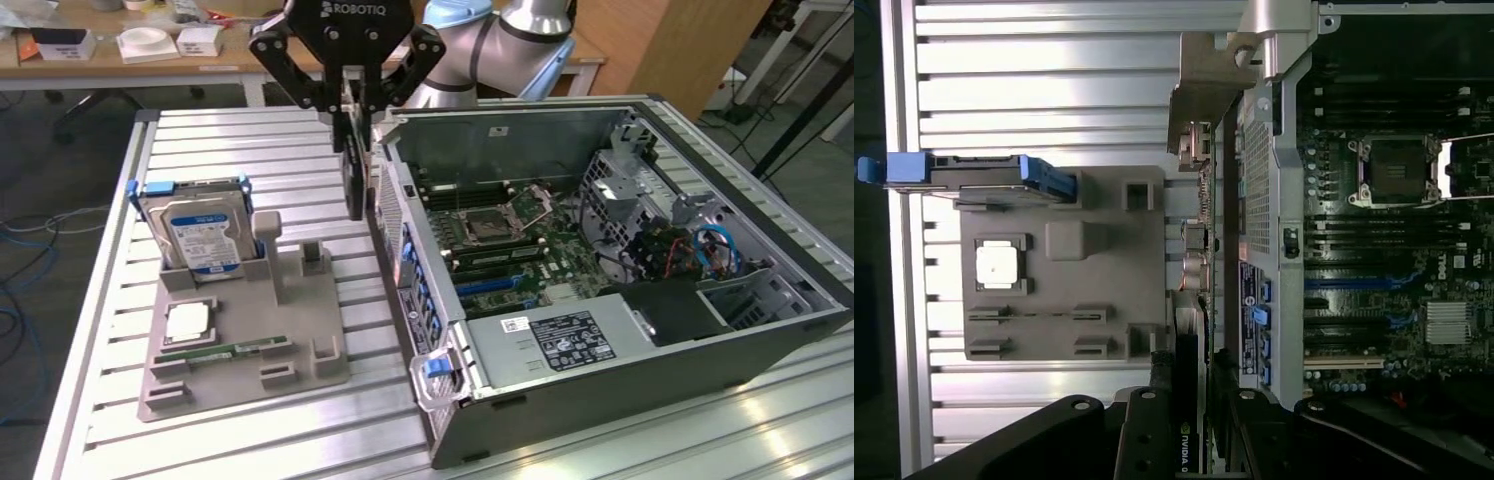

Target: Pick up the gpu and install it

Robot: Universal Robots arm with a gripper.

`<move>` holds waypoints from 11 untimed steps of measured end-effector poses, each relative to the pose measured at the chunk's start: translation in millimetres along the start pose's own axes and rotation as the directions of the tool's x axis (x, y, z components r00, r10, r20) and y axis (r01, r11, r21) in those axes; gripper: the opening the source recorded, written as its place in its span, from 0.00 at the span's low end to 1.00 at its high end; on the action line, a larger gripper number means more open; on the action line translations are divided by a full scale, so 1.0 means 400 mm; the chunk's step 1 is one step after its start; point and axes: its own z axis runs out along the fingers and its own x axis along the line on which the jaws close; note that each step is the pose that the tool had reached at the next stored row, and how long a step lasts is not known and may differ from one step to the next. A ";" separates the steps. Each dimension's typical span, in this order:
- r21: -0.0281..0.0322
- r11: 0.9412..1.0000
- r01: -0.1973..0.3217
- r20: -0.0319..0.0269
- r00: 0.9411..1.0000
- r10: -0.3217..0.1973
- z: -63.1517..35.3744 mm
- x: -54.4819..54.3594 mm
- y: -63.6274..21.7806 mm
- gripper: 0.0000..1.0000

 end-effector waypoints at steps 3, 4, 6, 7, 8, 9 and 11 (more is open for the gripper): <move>0.000 1.000 0.000 0.000 1.000 0.000 0.000 -0.010 0.000 0.26; 0.000 1.000 0.000 0.000 1.000 0.000 0.000 -0.013 0.001 0.26; 0.000 1.000 0.000 0.000 1.000 0.000 0.000 -0.020 0.001 0.26; 0.000 1.000 0.001 0.000 1.000 -0.001 0.000 -0.024 0.001 0.26; 0.000 1.000 0.002 0.000 1.000 -0.002 0.001 -0.027 0.002 0.26; 0.000 1.000 0.004 0.000 1.000 -0.004 0.001 -0.031 0.002 0.26; 0.000 1.000 0.011 0.000 1.000 -0.011 0.001 -0.038 0.002 0.26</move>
